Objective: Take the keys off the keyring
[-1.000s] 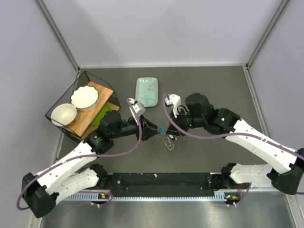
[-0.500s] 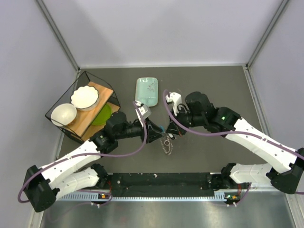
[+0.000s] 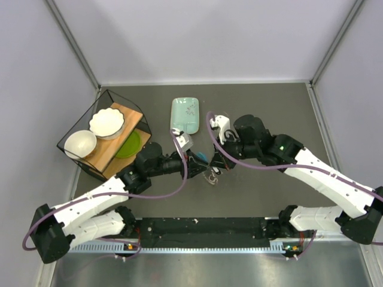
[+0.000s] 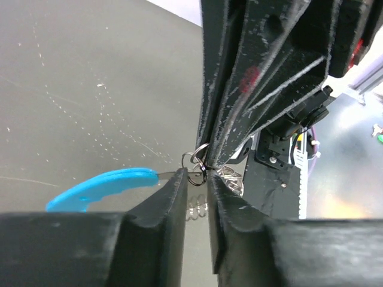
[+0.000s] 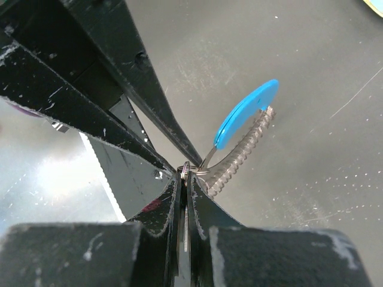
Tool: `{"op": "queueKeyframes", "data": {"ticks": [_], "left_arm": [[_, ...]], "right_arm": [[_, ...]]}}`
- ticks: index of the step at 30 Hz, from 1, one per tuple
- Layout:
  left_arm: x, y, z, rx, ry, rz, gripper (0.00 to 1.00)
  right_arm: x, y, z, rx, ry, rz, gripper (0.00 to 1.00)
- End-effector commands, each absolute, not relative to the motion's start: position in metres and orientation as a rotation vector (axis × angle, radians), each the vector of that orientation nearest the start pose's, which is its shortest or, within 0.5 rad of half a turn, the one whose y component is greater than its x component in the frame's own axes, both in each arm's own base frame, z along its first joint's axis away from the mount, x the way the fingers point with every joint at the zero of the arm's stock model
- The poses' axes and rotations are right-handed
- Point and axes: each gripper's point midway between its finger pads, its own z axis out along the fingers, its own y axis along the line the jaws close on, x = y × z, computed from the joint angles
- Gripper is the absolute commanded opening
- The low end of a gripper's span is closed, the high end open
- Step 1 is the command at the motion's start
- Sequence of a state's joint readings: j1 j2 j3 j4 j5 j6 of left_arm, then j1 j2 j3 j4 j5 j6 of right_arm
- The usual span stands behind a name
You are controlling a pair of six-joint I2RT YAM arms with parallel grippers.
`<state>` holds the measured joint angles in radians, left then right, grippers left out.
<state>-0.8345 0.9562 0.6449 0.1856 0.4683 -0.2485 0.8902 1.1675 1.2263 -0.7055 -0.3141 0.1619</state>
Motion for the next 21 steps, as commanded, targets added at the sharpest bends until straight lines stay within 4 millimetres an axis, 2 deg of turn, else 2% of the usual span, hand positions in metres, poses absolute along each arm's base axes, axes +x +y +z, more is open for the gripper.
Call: {"op": "queueKeyframes", "data": {"ticks": [1,2,3,8,12,21], "left_arm": [[0.169,-0.314,0.264,0.867,1.503,-1.156,0.15],[0.169,-0.314,0.263,0.867,1.506,-1.155,0.03],[0.168,-0.312,0.263,0.865,1.507,-1.151,0.0],[0.168,-0.304,0.261,0.84,1.521,-1.123,0.0],[0.166,-0.296,0.267,0.812,1.49,-1.107,0.0],[0.168,-0.29,0.28,0.733,1.439,-1.121,0.0]], "right_arm": [[0.154,0.299,0.296,-0.976,1.98,0.998,0.0],[0.156,0.297,0.295,-0.97,1.984,0.985,0.0],[0.157,0.296,0.294,-0.964,1.986,0.978,0.0],[0.168,0.28,0.282,-0.913,2.018,0.936,0.0],[0.169,0.272,0.28,-0.895,2.018,0.928,0.0],[0.166,0.276,0.264,-0.917,2.039,0.955,0.0]]}}
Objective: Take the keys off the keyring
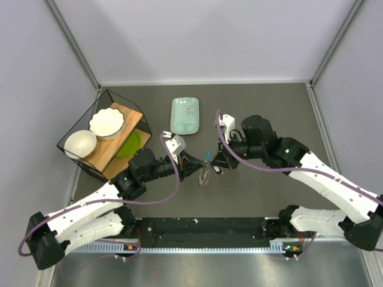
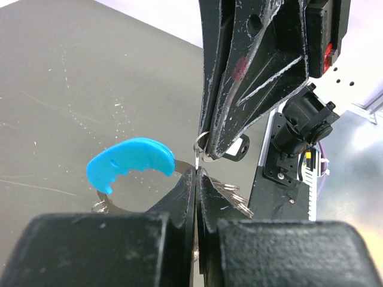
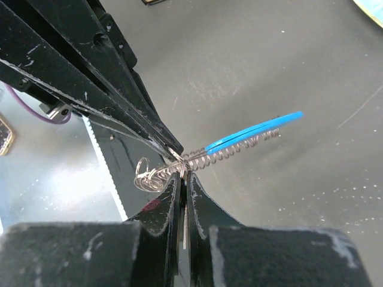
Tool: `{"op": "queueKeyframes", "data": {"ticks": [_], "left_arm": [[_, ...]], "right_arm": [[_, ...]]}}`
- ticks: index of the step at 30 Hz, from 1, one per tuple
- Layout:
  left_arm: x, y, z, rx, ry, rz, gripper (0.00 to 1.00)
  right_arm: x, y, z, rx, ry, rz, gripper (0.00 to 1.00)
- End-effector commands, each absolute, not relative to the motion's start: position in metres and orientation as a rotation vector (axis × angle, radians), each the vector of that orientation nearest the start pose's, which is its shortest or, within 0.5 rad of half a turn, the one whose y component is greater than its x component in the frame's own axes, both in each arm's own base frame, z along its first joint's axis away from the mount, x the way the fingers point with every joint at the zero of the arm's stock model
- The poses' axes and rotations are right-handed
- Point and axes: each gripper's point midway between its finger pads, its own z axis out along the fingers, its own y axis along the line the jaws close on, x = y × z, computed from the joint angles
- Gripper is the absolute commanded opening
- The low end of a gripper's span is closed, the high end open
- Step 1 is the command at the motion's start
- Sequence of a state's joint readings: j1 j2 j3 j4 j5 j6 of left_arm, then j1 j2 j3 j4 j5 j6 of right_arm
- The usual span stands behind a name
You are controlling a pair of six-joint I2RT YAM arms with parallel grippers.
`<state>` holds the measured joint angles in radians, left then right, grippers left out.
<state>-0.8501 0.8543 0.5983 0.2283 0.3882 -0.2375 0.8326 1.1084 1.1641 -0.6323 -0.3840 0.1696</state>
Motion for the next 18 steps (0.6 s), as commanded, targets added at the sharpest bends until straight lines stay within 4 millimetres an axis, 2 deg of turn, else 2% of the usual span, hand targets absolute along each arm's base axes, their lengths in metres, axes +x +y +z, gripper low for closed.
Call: {"op": "queueKeyframes", "data": {"ticks": [1,7,8,10,18], "left_arm": [[0.167,-0.289,0.284,0.724,1.422,-1.127,0.0],[0.16,-0.285,0.3,0.678,1.344,-1.179,0.0],[0.159,-0.285,0.303,0.672,1.343,-1.192,0.0],[0.157,-0.284,0.308,0.663,1.335,-1.208,0.0],[0.146,-0.277,0.327,0.632,1.232,-1.255,0.0]], "right_arm": [[0.165,0.276,0.264,-0.914,2.038,0.961,0.0],[0.166,0.275,0.259,-0.911,1.994,0.959,0.0],[0.165,0.274,0.253,-0.914,1.994,0.961,0.0],[0.165,0.276,0.258,-0.902,1.955,0.978,0.0],[0.164,0.278,0.256,-0.879,1.938,1.007,0.0]]}}
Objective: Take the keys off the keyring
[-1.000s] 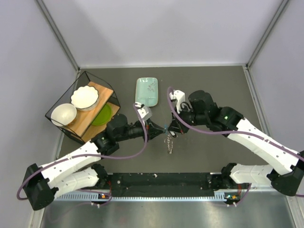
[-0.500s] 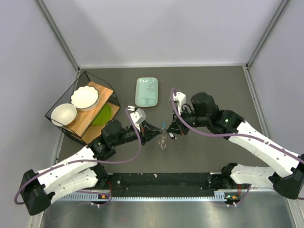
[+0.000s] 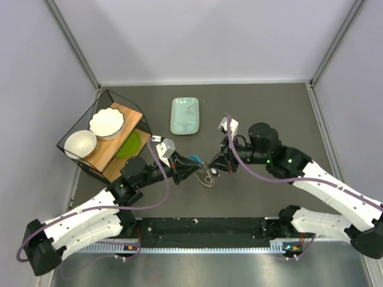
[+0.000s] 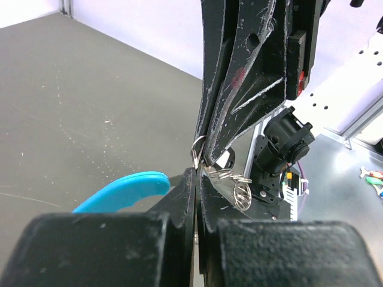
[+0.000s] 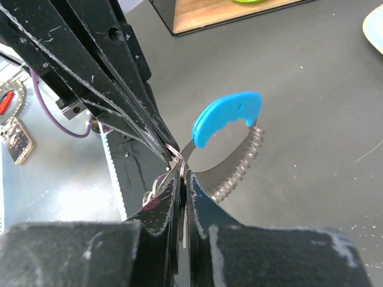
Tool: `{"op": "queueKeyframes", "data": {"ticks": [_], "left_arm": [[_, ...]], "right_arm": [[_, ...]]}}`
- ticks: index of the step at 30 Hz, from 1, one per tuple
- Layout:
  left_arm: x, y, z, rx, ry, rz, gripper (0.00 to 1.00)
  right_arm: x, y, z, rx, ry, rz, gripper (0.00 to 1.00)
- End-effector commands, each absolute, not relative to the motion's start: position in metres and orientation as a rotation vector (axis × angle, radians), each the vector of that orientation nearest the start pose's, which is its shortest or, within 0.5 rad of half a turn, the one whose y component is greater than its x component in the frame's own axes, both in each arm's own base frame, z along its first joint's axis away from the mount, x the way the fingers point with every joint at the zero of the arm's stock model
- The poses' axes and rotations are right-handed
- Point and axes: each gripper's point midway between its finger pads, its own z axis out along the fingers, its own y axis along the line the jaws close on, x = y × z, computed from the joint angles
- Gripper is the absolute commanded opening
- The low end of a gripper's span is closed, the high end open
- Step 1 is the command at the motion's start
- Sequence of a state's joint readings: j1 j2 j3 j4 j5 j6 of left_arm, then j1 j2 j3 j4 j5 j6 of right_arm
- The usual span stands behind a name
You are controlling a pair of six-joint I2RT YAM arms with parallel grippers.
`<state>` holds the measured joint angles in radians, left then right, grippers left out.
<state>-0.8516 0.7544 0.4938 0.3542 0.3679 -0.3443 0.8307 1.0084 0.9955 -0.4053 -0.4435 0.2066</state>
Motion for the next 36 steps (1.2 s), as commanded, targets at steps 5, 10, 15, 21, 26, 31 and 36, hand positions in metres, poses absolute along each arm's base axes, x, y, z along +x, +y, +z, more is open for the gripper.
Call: {"op": "queueKeyframes", "data": {"ticks": [5,10,15,21,26,31,36], "left_arm": [[0.145,-0.276,0.333,0.629,1.214,-1.259,0.0],[0.146,-0.274,0.336,0.618,1.204,-1.253,0.0],[0.144,-0.274,0.337,0.62,1.201,-1.262,0.0],[0.142,-0.274,0.339,0.628,1.19,-1.272,0.0],[0.142,-0.276,0.338,0.634,1.188,-1.276,0.0],[0.144,-0.276,0.336,0.638,1.192,-1.262,0.0],[0.145,-0.275,0.337,0.632,1.189,-1.249,0.0]], "right_arm": [[0.162,0.279,0.253,-0.866,1.938,1.027,0.0],[0.164,0.278,0.246,-0.85,1.962,1.016,0.02],[0.166,0.28,0.247,-0.843,1.952,1.021,0.08],[0.168,0.282,0.243,-0.843,1.954,1.022,0.0],[0.164,0.29,0.246,-0.85,1.944,1.081,0.0],[0.165,0.292,0.241,-0.837,1.971,1.092,0.0],[0.167,0.297,0.234,-0.828,2.013,1.101,0.0]]}}
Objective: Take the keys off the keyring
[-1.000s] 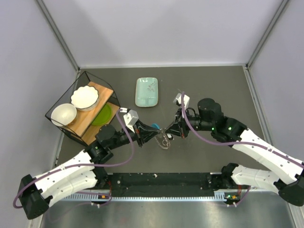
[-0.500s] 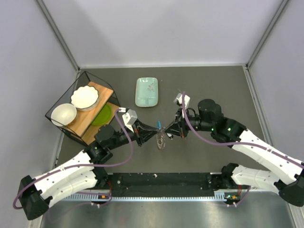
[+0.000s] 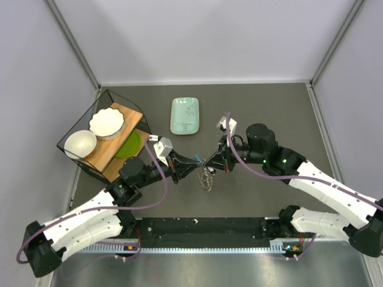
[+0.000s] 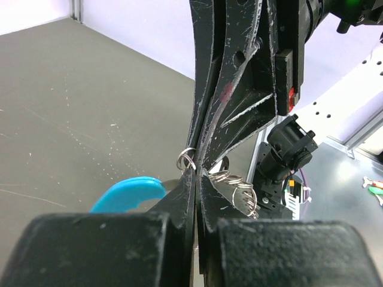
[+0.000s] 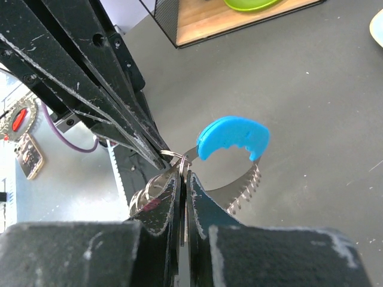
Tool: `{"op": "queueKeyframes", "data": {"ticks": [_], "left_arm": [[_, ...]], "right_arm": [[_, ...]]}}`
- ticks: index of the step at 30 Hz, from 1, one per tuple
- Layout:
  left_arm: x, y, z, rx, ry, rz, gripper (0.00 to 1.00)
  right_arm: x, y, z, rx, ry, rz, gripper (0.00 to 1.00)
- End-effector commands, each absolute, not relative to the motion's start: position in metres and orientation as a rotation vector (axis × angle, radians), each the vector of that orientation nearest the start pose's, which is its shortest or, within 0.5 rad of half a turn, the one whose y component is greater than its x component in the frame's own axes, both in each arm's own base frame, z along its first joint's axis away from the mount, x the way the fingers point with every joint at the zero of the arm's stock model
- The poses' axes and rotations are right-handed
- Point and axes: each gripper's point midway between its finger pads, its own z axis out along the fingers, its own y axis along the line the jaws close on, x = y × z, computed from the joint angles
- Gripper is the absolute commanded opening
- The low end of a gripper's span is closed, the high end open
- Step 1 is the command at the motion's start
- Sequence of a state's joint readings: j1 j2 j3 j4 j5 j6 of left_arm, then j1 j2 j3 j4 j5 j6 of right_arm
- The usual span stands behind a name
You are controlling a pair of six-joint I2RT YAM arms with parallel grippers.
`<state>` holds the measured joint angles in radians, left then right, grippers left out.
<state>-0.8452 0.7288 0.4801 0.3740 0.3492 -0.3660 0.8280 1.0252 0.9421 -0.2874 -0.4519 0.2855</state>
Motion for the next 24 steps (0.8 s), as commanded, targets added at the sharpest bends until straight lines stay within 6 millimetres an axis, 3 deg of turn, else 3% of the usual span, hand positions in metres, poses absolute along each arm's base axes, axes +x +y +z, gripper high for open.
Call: {"op": "queueKeyframes", "data": {"ticks": [1,13,24], "left_arm": [[0.146,-0.275,0.337,0.631,1.188,-1.246,0.0],[0.151,-0.267,0.337,0.606,1.182,-1.19,0.0],[0.155,-0.261,0.339,0.584,1.179,-1.149,0.0]], "right_arm": [[0.168,0.297,0.232,-0.826,2.02,1.102,0.0],[0.17,0.3,0.212,-0.799,2.104,1.093,0.0],[0.176,0.301,0.209,-0.748,2.14,1.088,0.0]]}}
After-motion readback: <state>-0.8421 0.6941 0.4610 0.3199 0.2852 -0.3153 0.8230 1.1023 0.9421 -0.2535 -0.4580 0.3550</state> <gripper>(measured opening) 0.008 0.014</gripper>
